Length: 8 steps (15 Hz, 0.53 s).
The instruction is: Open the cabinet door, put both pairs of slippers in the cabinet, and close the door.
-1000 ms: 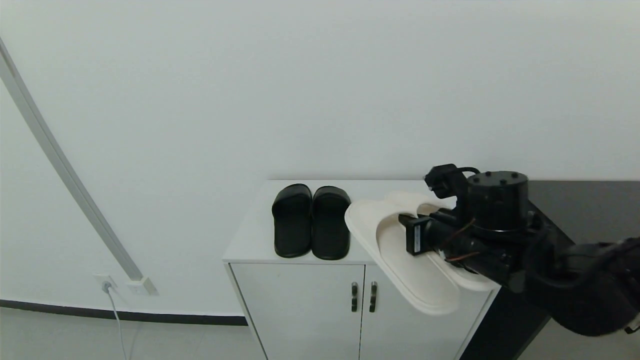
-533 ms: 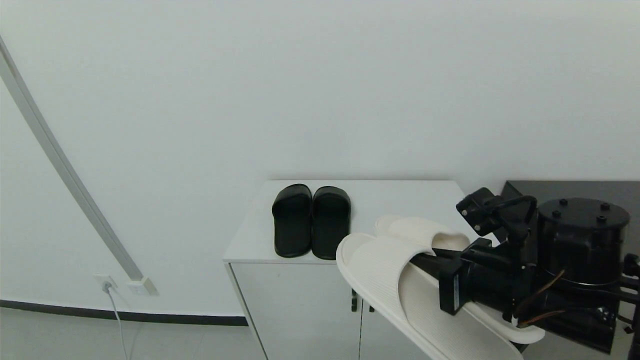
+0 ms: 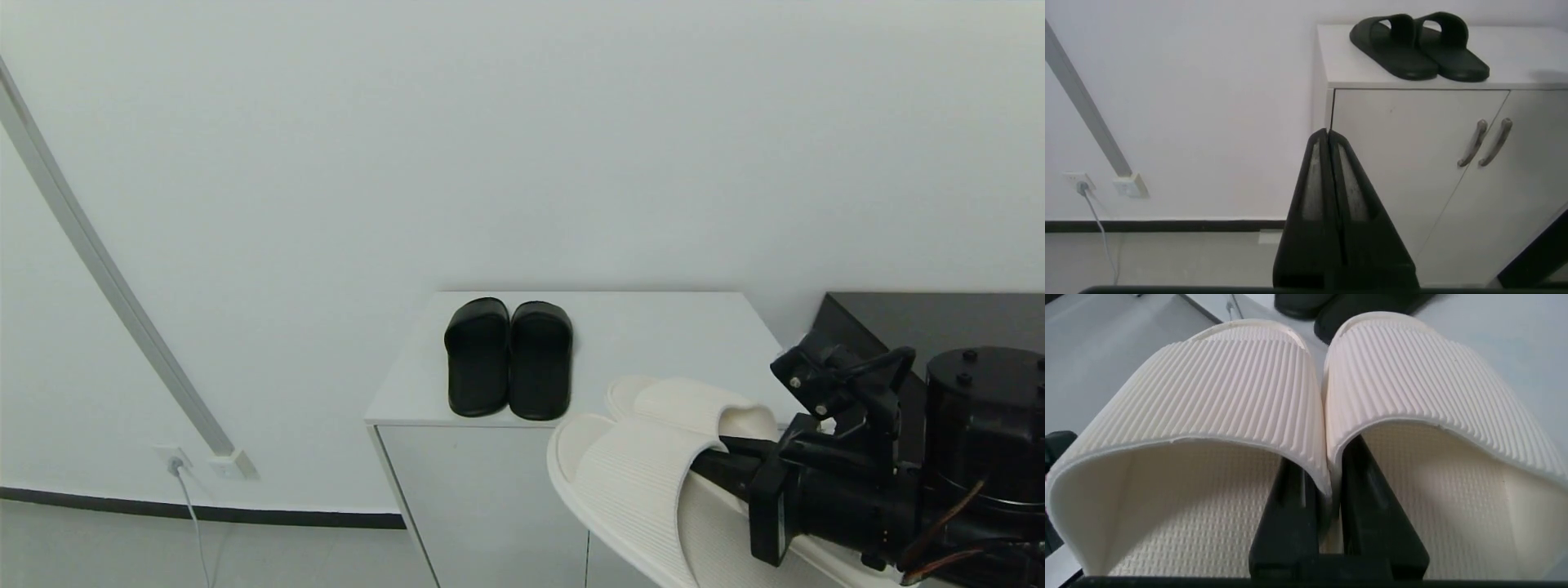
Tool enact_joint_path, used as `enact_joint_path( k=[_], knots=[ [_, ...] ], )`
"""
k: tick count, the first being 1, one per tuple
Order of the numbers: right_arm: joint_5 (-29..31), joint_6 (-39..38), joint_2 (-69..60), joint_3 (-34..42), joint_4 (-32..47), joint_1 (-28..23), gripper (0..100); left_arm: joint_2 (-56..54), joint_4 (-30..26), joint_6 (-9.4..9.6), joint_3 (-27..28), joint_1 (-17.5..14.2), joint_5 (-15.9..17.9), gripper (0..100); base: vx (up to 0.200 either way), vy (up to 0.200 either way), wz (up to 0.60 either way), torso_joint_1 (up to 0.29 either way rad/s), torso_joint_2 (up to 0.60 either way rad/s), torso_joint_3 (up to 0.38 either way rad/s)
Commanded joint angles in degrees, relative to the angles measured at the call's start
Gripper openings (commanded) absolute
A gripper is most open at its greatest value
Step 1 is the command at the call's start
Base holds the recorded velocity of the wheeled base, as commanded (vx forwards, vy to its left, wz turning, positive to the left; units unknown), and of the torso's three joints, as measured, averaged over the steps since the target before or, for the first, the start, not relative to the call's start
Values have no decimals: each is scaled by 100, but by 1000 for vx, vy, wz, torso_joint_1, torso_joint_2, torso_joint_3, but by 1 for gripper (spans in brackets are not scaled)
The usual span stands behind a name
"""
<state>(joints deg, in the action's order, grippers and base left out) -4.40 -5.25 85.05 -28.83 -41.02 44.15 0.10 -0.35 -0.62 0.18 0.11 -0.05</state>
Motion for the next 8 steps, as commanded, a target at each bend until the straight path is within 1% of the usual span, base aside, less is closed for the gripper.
enact_joint_path(
  k=[1, 5, 7, 8],
  knots=[
    [-61, 33, -42, 44, -2, 5, 0, 8, 0, 1, -1, -2, 5, 0, -200, 0, 0, 32, 7, -2],
    [-70, 42, -42, 106, -20, 5, 0, 8, 0, -8, -1, -2, -4, 0, -200, 0, 0, 0, -5, 4],
    [-158, 51, -42, 150, -20, 5, 0, 8, 0, 1, -1, -2, -4, 0, 0, 0, 0, 0, 0, 0],
    [-245, 174, -50, 220, -11, -12, 0, 8, 0, -8, -1, -2, -4, 0, 0, 0, 0, 0, 0, 0]
  ],
)
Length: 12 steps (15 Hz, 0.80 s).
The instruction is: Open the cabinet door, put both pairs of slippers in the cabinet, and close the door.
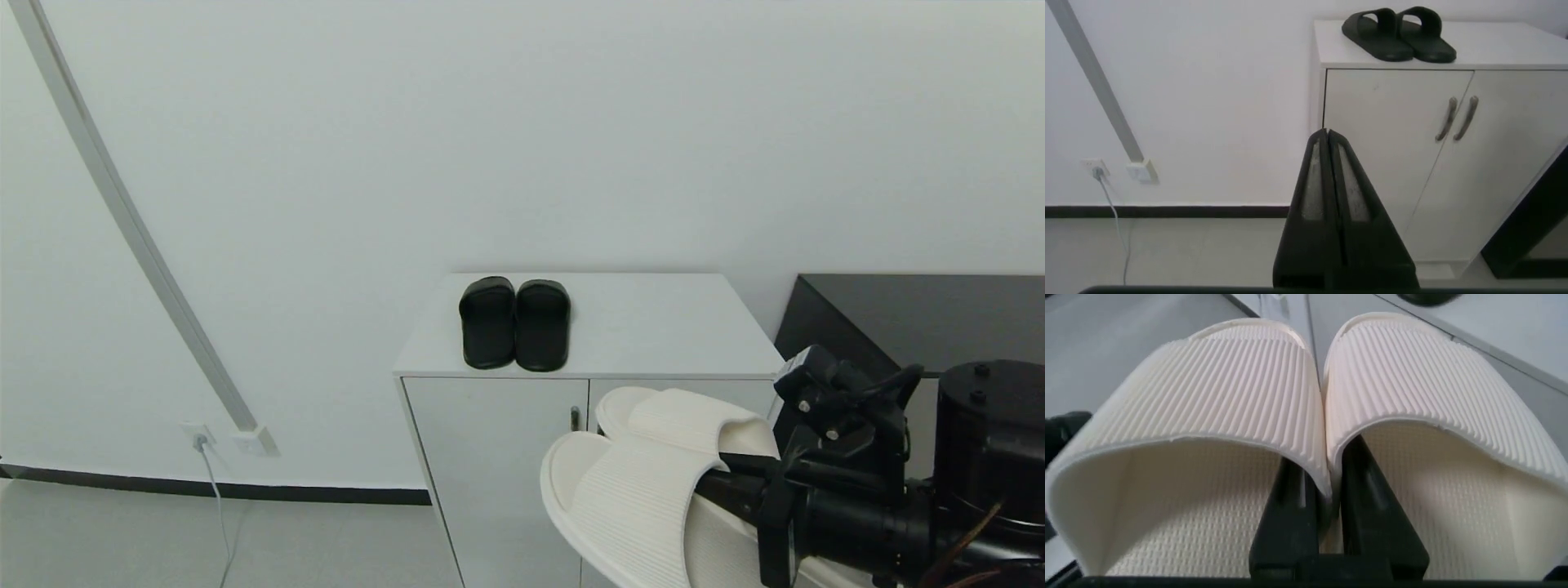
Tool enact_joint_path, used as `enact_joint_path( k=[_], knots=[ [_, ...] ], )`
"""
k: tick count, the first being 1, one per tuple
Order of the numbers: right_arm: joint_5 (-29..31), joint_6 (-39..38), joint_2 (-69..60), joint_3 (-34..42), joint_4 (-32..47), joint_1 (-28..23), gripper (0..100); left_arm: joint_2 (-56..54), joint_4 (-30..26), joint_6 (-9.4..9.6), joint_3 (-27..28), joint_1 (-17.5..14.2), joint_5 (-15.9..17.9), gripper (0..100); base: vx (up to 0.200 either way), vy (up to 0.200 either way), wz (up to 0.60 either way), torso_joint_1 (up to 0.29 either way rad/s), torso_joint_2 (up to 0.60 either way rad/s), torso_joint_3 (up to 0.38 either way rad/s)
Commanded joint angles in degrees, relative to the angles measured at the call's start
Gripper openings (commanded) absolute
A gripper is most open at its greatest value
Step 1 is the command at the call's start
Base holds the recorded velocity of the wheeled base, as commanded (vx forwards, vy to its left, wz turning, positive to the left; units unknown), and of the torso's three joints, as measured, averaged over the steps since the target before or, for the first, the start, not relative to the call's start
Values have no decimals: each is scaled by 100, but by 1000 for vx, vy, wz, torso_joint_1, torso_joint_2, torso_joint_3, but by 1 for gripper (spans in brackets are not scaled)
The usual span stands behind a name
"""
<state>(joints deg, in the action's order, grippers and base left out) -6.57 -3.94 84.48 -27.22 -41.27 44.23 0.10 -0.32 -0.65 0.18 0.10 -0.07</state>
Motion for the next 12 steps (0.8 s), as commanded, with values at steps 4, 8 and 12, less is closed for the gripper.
enact_joint_path(
  k=[4, 8, 12],
  knots=[
    [-64, 192, 16, 165, 13, -19, 0, 8, -3, 3, -1, -1, 7, 0, 0, 0, 0, 0, 0, 0],
    [-64, 200, 25, 191, 4, -19, 0, 8, -3, 3, -1, -1, -1, 0, 0, 0, 0, 0, 0, 0],
    [-72, 350, 25, 244, -4, -11, 0, 8, -3, 12, -1, -1, -1, 0, 0, 0, 0, 0, 0, 0]
  ],
)
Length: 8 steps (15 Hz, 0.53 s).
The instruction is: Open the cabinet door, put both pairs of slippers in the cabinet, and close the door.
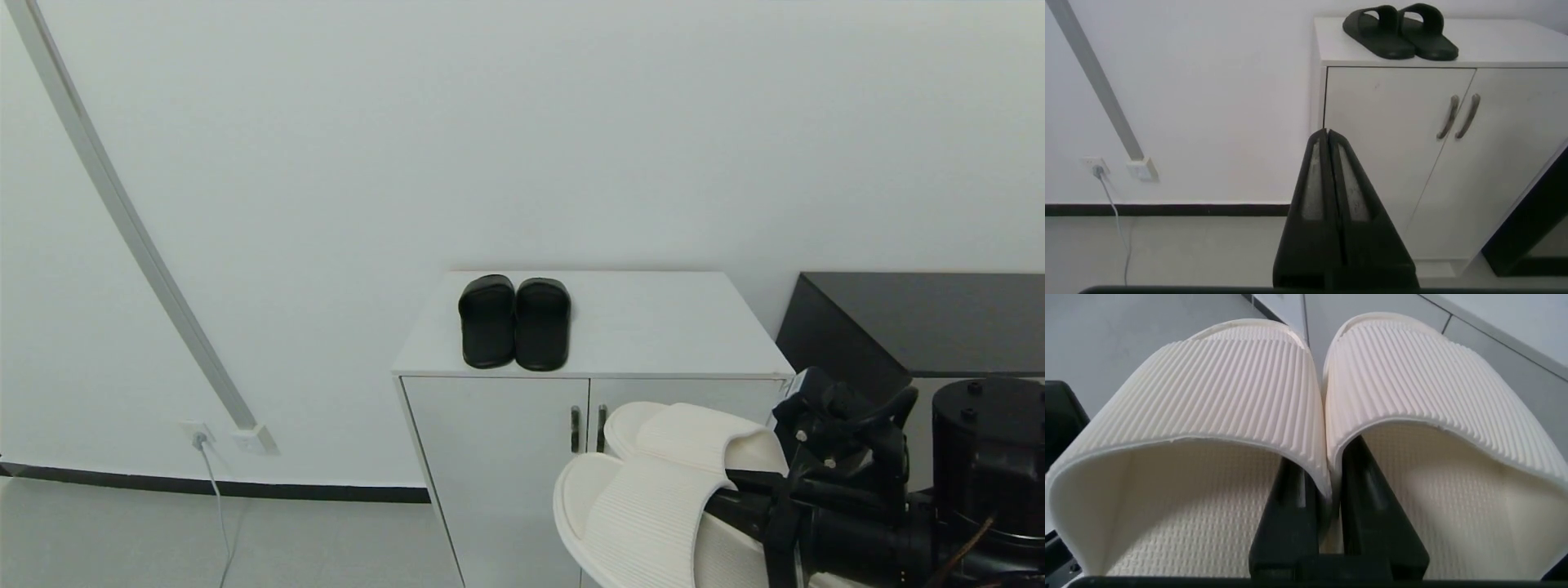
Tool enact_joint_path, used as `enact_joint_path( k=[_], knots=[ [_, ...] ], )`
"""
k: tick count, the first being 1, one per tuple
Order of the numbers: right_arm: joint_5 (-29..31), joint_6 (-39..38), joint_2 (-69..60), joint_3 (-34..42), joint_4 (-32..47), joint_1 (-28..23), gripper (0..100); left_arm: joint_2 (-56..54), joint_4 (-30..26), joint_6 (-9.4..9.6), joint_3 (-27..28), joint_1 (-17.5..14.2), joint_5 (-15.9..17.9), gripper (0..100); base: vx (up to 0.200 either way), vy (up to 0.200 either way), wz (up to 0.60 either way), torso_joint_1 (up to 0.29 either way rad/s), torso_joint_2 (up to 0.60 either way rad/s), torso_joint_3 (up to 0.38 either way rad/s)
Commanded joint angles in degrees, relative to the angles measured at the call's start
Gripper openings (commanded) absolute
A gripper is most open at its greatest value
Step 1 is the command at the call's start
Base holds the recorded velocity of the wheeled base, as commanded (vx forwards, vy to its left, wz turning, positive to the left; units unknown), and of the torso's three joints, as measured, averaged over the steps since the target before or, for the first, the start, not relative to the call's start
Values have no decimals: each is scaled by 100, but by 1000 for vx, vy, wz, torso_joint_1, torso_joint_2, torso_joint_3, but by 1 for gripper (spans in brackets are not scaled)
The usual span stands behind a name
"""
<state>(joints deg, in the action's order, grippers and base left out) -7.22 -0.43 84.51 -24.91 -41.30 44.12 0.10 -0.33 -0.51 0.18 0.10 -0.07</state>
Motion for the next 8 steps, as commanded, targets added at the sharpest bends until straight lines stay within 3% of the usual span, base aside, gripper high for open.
enact_joint_path(
  k=[1, 8],
  knots=[
    [1, 8, 22, 30, -1, 0, 0, 8, -2, -2, -1, -1, -1, 0, 0, 0, 0, -41, 90, 61],
    [-8, 157, 22, 117, -1, 0, 0, 8, -2, 7, -1, -1, -1, 0, 0, 0, 0, -164, 389, 212]
  ],
)
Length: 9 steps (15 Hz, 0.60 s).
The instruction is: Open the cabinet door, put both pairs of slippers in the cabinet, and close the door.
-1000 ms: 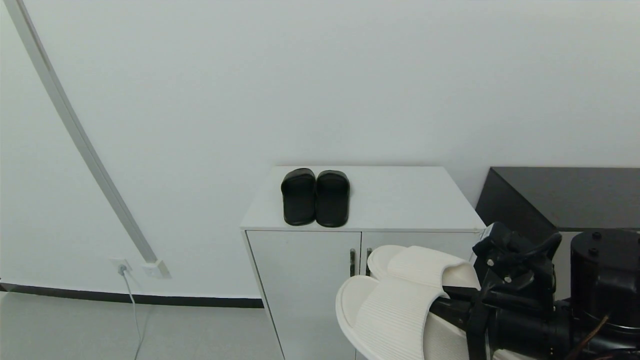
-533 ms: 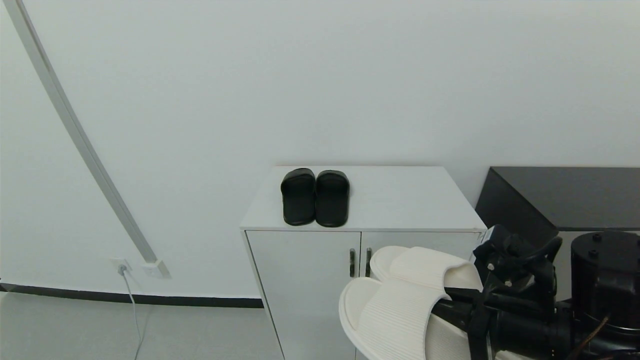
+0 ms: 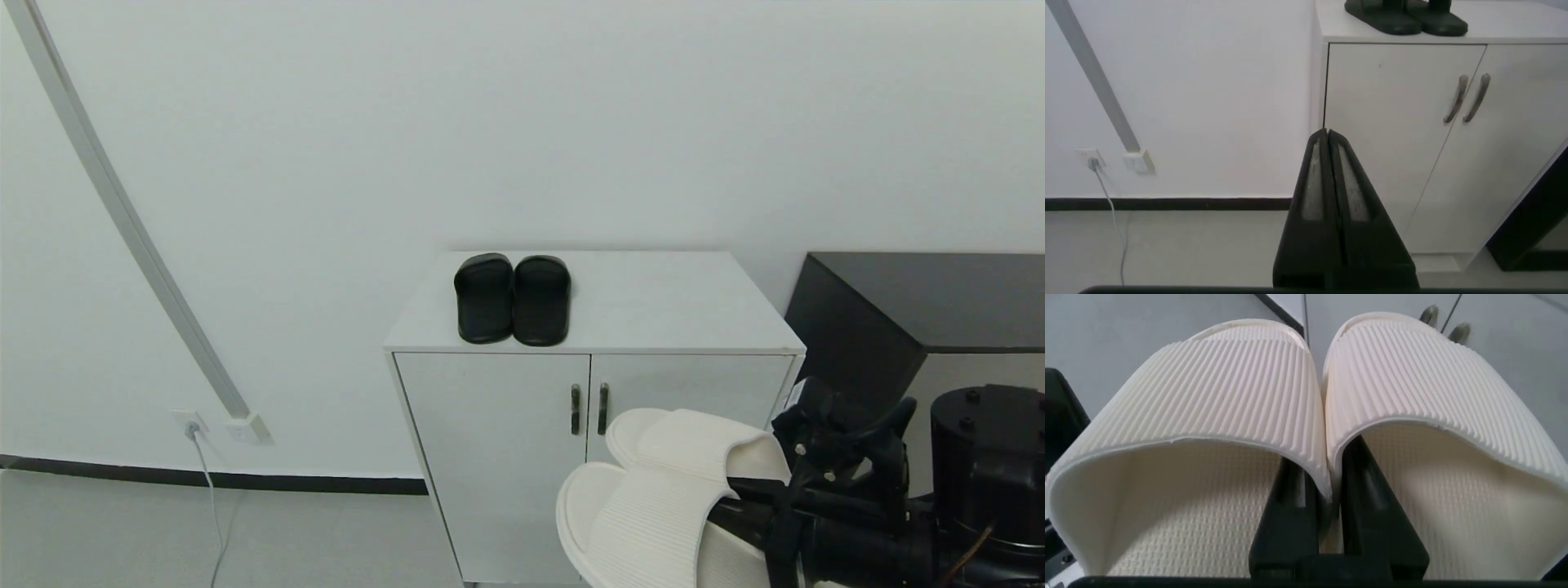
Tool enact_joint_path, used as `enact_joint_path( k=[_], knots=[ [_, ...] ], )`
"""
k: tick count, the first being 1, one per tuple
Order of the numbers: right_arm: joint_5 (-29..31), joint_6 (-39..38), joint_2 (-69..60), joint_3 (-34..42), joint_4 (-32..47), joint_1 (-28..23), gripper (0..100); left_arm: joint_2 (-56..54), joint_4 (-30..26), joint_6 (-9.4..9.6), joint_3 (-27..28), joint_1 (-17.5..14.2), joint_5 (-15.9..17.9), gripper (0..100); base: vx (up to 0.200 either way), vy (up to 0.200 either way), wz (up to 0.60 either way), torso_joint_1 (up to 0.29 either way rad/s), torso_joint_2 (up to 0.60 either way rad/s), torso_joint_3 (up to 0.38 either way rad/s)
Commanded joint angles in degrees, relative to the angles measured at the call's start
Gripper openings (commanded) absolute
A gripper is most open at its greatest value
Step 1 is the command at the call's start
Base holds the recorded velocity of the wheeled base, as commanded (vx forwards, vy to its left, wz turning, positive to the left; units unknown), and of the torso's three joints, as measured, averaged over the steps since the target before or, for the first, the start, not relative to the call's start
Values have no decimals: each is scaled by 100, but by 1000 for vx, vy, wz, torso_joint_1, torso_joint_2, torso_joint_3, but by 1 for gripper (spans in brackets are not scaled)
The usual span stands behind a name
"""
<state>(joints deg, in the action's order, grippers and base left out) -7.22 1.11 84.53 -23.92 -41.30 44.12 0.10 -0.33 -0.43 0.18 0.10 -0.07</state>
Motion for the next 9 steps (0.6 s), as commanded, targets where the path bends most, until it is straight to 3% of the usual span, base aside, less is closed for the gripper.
enact_joint_path(
  k=[1, 2, 9],
  knots=[
    [1, 65, 28, 54, -9, 0, 0, 8, -2, -1, -1, -1, 7, 0, 0, 0, 0, -237, 540, 300],
    [10, 100, 46, 54, -9, 0, 0, 8, -2, -1, -1, -1, 7, 100, 0, 0, 0, -237, 554, 325],
    [-34, 645, 187, 405, -458, -132, 0, 8, -2, -10, -1, -1, -10, 100, 0, 0, 0, -217, 542, 319]
  ],
)
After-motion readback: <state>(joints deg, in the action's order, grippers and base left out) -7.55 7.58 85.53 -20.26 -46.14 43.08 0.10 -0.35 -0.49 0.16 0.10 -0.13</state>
